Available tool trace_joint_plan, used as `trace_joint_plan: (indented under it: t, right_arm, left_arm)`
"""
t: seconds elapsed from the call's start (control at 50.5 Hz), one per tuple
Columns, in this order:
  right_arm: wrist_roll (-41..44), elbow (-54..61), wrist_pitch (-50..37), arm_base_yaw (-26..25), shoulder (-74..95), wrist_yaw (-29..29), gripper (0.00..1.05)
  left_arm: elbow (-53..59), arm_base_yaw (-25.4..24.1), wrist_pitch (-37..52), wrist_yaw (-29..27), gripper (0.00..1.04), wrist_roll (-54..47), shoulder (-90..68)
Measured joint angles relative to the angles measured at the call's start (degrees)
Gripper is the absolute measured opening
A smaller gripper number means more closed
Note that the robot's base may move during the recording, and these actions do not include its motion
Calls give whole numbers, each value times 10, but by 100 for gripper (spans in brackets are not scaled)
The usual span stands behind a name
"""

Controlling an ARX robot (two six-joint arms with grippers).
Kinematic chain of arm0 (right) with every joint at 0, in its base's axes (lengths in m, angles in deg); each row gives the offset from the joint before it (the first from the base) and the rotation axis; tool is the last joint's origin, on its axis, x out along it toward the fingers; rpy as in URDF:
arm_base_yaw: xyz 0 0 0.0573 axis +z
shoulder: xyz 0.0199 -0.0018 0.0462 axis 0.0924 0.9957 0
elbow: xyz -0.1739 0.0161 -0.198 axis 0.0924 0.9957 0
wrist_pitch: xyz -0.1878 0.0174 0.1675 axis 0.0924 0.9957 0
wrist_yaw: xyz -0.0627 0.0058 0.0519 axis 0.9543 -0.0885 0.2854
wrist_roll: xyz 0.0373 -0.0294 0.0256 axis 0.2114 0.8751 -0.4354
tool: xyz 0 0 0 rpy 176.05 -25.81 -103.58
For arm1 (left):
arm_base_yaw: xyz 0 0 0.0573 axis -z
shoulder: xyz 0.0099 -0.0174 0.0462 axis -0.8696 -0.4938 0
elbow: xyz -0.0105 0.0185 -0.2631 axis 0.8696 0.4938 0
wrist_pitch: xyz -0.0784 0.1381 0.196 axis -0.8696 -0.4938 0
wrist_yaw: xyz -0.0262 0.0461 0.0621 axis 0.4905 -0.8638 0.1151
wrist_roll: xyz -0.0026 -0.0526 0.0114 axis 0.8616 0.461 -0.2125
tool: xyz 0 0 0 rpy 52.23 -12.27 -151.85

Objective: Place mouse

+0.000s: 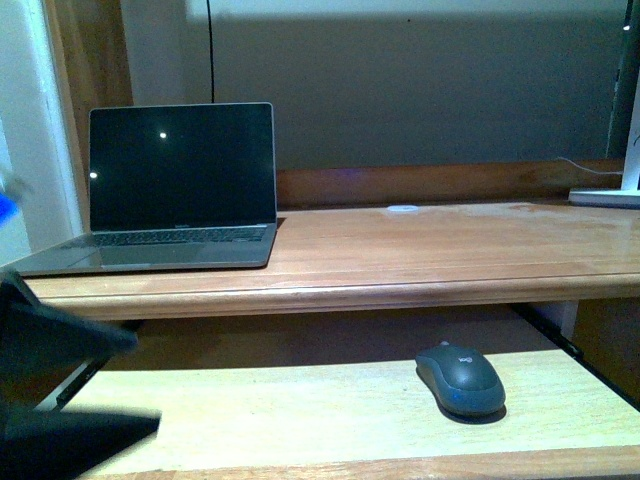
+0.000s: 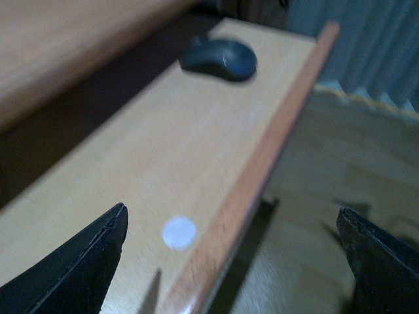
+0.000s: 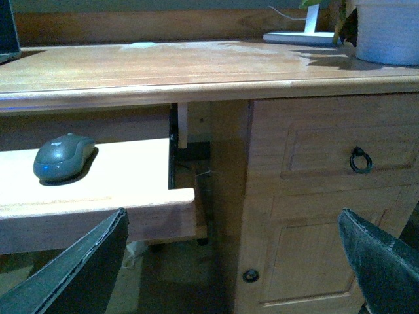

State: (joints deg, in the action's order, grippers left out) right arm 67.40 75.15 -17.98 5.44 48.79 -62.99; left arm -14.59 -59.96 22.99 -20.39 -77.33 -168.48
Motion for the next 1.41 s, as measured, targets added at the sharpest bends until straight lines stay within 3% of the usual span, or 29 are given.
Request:
trace_joint_plan:
  t: [0.119,0.277,0.416,0.534,0.633,0.693,0.772,0.891,0.95,1.069,1.267,1.405]
  right_arm:
    - [0,0,0,0,0,0,98]
    - [0,0,0,0,0,0,98]
    - [0,0,0,0,0,0,98]
    - [0,0,0,0,0,0,98]
    - [0,0,0,0,0,0,98]
    - [0,0,0,0,0,0,98]
    - [0,0,0,0,0,0,98]
    - [-2,0,2,0,1,-1,98]
    - [-45,-11,30,3,27,-8,98]
    - [-124,-28,-53,22,154,0,98]
    - [-154,-109,-228,44,367,35,98]
    - [-155,-191,-243,94,504,62,98]
  left_arm:
    - [42,5,185,-75,97,195,77]
    - [89,6,275,-219,97,340,146]
    - [186,10,228,-357,97,404,280]
    - [241,9,153,-404,96,431,419]
    - [266,5,66,-525,83,388,523]
    - [290,-2,15,-567,74,370,592]
    - [328,-3,-57,-572,60,351,699]
    - [362,-3,-59,-573,35,339,762]
    - [371,-3,-58,-573,24,338,768]
    - [384,-3,-55,-573,3,337,779]
    - [400,-3,-51,-573,3,334,791]
    - [408,-3,-50,-573,3,334,798]
